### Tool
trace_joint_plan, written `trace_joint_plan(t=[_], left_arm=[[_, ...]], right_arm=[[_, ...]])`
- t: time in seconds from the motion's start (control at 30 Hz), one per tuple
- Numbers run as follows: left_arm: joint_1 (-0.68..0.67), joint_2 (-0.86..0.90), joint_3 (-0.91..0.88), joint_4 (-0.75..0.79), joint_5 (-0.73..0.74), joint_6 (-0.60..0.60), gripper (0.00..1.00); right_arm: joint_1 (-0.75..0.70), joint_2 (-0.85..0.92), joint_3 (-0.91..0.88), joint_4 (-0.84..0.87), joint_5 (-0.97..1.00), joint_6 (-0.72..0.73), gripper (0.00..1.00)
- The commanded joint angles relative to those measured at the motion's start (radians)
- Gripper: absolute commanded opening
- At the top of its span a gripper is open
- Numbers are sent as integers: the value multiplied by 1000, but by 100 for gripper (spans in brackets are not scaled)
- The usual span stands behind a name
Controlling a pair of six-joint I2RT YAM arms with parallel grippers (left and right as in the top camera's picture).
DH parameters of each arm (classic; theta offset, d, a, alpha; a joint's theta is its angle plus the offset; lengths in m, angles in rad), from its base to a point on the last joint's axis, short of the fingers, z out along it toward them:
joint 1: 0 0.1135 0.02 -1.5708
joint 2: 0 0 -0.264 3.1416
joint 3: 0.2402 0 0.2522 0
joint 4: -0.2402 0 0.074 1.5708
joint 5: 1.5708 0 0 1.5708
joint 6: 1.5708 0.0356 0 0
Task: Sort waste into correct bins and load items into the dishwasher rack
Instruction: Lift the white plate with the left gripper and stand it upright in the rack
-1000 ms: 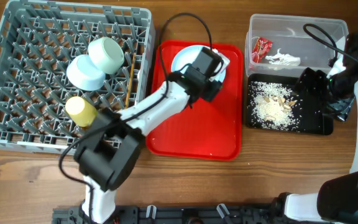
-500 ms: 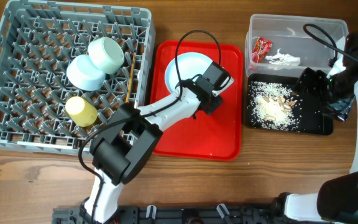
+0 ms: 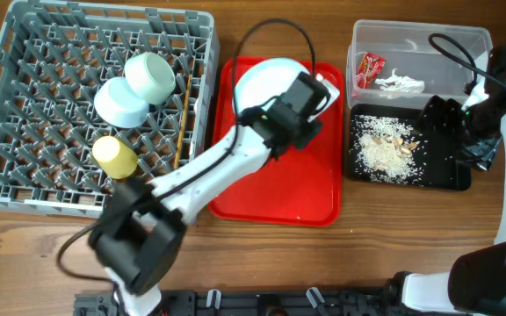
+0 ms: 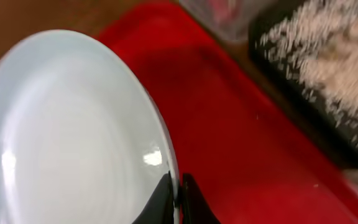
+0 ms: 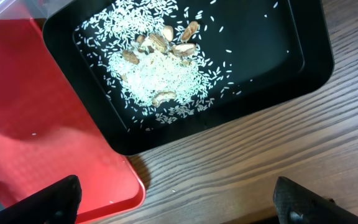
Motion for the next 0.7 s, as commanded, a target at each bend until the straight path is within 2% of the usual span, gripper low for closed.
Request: trace_joint_plan(t=[0.0, 0.13, 0.2, 0.23, 0.3, 0.4, 0.57, 0.67], left_arm=[[54, -146, 5, 3, -6, -97, 4], [169, -290, 5, 3, 15, -198, 4], [258, -340, 5, 6, 158, -261, 4], [340, -354, 5, 10, 303, -359, 4], [443, -352, 5, 18, 499, -462, 4], [591, -325, 5, 42, 747, -521, 4], [674, -237, 5, 41, 867, -552, 4], [686, -183, 5, 40, 870, -566, 4]], right_arm=[[0, -19, 9, 0, -9, 1, 100], [0, -19, 9, 2, -9, 1, 100], [0, -19, 9, 2, -9, 1, 100], [0, -19, 9, 2, -9, 1, 100], [0, -19, 9, 1, -9, 1, 100], [0, -19, 9, 1, -9, 1, 100], [0, -19, 9, -2, -9, 1, 100], [0, -19, 9, -2, -9, 1, 100]])
